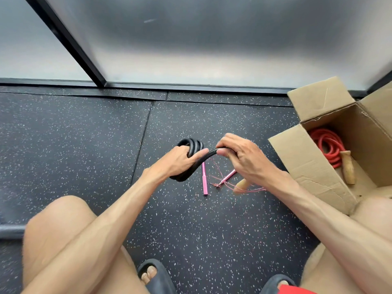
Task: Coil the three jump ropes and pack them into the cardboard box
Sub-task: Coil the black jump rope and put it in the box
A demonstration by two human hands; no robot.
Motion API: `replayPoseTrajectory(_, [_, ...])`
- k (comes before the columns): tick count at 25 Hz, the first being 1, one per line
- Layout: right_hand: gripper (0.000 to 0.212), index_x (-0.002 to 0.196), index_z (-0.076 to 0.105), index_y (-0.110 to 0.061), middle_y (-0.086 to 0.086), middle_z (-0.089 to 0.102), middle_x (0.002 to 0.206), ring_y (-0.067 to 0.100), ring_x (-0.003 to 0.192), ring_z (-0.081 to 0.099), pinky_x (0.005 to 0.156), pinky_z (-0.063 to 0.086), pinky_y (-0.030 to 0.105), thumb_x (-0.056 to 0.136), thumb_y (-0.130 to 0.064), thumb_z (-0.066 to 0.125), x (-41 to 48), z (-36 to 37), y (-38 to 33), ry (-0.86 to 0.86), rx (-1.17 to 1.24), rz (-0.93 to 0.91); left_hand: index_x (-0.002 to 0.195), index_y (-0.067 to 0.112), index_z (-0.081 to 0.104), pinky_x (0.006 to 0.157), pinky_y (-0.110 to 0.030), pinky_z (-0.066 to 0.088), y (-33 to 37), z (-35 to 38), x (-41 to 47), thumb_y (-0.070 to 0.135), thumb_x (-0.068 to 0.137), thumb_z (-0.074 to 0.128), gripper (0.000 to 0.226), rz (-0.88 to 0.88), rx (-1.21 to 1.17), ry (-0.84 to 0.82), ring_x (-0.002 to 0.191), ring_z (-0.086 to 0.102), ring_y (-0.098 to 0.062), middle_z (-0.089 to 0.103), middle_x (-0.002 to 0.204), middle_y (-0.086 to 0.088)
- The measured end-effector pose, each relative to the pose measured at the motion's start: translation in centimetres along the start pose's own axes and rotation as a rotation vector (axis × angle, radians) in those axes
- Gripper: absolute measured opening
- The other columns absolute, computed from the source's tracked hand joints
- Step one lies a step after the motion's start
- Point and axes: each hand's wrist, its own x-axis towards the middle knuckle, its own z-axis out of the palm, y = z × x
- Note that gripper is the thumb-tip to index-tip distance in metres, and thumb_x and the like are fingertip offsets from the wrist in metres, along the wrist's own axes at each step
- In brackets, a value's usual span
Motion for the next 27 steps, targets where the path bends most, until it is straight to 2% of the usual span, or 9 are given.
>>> replayPoseTrajectory(2, [0.02,0.095,0.064,-0.016,-0.01,0.052,0.085,0.003,0.073,0.044,0.065,0.035,0.017,0.101,-0.031,0.051,0.4,-0.2,0.3,0.063,-0.022,0.012,0.065,0.017,0.063,0.069,-0.033,0.053,1.0,-0.2,-0.5,0.077,0.088,0.029,0.073,-0.046,-0.192,-0.167,0.064,0.066,-0.023,0.07,0.068,-0.007])
replayPoseTrajectory(5, [0.017,0.092,0.065,-0.015,-0.008,0.059,0.08,0.004,0.067,0.048,0.064,0.038,0.024,0.1,-0.028,0.058,0.7,-0.6,1.0,0.151,0.028,0.071,0.07,0.008,0.062,0.052,-0.021,0.045,2.7,-1.3,-1.4,0.07,0.094,0.014,0.082,-0.077,-0.337,-0.356,0.044,0.058,-0.013,0.063,0.05,0.001])
replayPoseTrajectory(9, [0.02,0.087,0.058,-0.012,0.001,0.06,0.066,0.014,0.055,0.05,0.053,0.04,0.026,0.096,-0.029,0.064,0.8,-0.9,1.5,0.238,0.241,0.233,0.084,0.0,0.059,0.051,-0.03,0.048,2.9,-3.0,-2.4,0.075,0.091,0.015,0.087,0.029,-0.58,-0.566,0.044,0.056,-0.027,0.057,0.054,-0.019])
replayPoseTrajectory(11, [0.02,0.084,0.057,-0.013,-0.001,0.055,0.061,0.013,0.053,0.045,0.053,0.037,0.026,0.098,-0.028,0.062,0.8,-0.7,1.4,0.236,0.235,0.239,0.089,-0.004,0.057,0.055,-0.034,0.047,2.7,-3.3,-2.5,0.077,0.088,0.02,0.09,0.073,-0.635,-0.639,0.045,0.054,-0.027,0.053,0.055,-0.019])
replayPoseTrajectory(15, [0.025,0.079,0.057,-0.021,-0.01,0.049,0.068,0.001,0.062,0.046,0.059,0.032,0.015,0.103,-0.026,0.051,0.9,-0.3,1.4,0.22,0.119,0.183,0.091,0.0,0.057,0.056,-0.036,0.044,3.1,-3.4,-2.9,0.073,0.092,0.03,0.078,0.103,-0.701,-0.695,0.044,0.053,-0.025,0.05,0.056,-0.016])
replayPoseTrajectory(19, [0.027,0.081,0.058,-0.015,-0.012,0.049,0.069,-0.001,0.062,0.046,0.059,0.029,0.021,0.103,-0.028,0.05,0.9,0.0,1.6,0.167,0.139,0.221,0.09,0.001,0.058,0.052,-0.033,0.04,2.9,-4.0,-3.0,0.06,0.1,0.038,0.063,0.057,-0.803,-0.662,0.039,0.046,-0.023,0.047,0.051,-0.013])
replayPoseTrajectory(21, [0.018,0.091,0.054,-0.013,-0.009,0.054,0.072,0.002,0.061,0.047,0.059,0.034,0.021,0.099,-0.029,0.058,0.6,0.2,1.4,0.132,0.186,0.22,0.088,0.001,0.057,0.047,-0.03,0.04,2.6,-4.3,-2.9,0.06,0.1,0.038,0.063,0.038,-0.841,-0.7,0.037,0.044,-0.023,0.046,0.048,-0.011])
replayPoseTrajectory(24, [0.025,0.096,0.048,-0.011,-0.004,0.059,0.075,0.005,0.059,0.05,0.059,0.04,0.015,0.092,-0.021,0.07,0.3,0.1,0.9,0.161,0.231,0.181,0.087,0.001,0.056,0.048,-0.03,0.042,2.3,-4.7,-2.9,0.065,0.098,0.033,0.069,0.039,-0.828,-0.739,0.037,0.046,-0.023,0.046,0.047,-0.011])
replayPoseTrajectory(27, [0.016,0.092,0.053,-0.008,-0.002,0.063,0.071,0.006,0.058,0.054,0.057,0.042,0.017,0.096,-0.019,0.063,0.1,0.4,0.8,0.189,0.211,0.136,0.092,-0.001,0.057,0.052,-0.032,0.044,2.0,-5.3,-2.7,0.075,0.092,0.026,0.081,0.054,-0.817,-0.726,0.041,0.051,-0.024,0.05,0.05,-0.013])
